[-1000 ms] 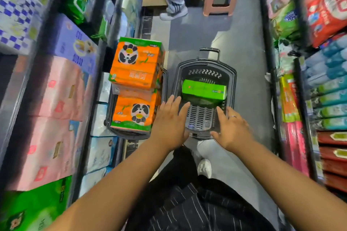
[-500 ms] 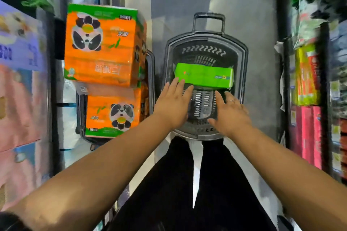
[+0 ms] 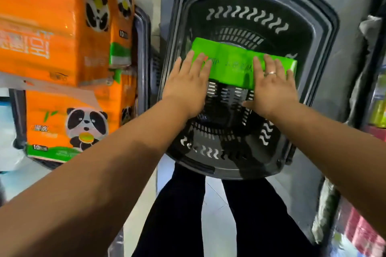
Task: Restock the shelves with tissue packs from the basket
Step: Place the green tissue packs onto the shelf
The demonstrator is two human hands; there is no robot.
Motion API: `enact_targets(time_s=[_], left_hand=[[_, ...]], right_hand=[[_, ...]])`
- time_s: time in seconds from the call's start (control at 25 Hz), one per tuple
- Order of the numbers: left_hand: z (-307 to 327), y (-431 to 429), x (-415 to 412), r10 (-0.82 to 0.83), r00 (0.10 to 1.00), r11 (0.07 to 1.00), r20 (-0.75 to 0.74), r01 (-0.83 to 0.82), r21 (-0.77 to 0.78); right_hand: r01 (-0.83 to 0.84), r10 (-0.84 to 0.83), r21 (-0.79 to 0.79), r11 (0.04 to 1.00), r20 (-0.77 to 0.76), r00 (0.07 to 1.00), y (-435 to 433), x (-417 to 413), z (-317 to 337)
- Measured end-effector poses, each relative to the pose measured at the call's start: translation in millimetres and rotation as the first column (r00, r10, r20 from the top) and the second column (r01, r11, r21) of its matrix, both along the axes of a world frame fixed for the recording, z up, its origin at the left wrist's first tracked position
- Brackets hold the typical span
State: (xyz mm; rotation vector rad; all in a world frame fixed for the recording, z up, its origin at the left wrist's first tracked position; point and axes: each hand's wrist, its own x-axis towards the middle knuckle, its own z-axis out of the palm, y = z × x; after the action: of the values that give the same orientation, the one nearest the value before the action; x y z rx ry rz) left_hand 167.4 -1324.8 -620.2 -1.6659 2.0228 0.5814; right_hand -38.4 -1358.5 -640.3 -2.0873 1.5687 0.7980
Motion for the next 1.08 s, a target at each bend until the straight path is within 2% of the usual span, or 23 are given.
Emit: enact_targets(time_s=[0.12,0.24,0.36,0.48,0.8,1.0,1.08], left_hand=[[-36,-7,-15,0.003,1.0,1.0,0.03,-0.004,0.029],[-64,-6,-26,0.091,0.996,0.995,0.006,-0.091,0.028],[-78,0,-32,0.149,0.989,0.989,0.0,-0.149,-0.02],[-81,2,-29,0.14,0.99,0.99,0.005,-0.14,-0.029],[-44,4,-21,0.085,0.996,0.996,-0.005,-0.085,0.004],[7,-5,-6,0.02,0.996,0.991,-0.087,-0.031,-0.127],[31,-8,0,0.03,0.986,0.98,-0.167,-0.062,-0.19]], right_hand=[[-0.062,0.062,-0.027,0.998,-0.014,0.998,-21,-8,-33],[-0.117,0.118,-0.112,0.987,-0.001,0.993,-33,-5,-61],[-0.141,0.149,-0.173,0.975,0.038,0.988,-37,-3,-76],[-0.162,0.173,-0.169,0.972,0.05,0.984,-38,-4,-75],[-0.108,0.132,-0.189,0.976,0.115,0.985,-24,-5,-36],[0.013,0.027,-0.222,0.975,0.175,0.984,-19,-5,22],[0.068,-0.022,-0.231,0.971,0.198,0.98,-12,-6,52]])
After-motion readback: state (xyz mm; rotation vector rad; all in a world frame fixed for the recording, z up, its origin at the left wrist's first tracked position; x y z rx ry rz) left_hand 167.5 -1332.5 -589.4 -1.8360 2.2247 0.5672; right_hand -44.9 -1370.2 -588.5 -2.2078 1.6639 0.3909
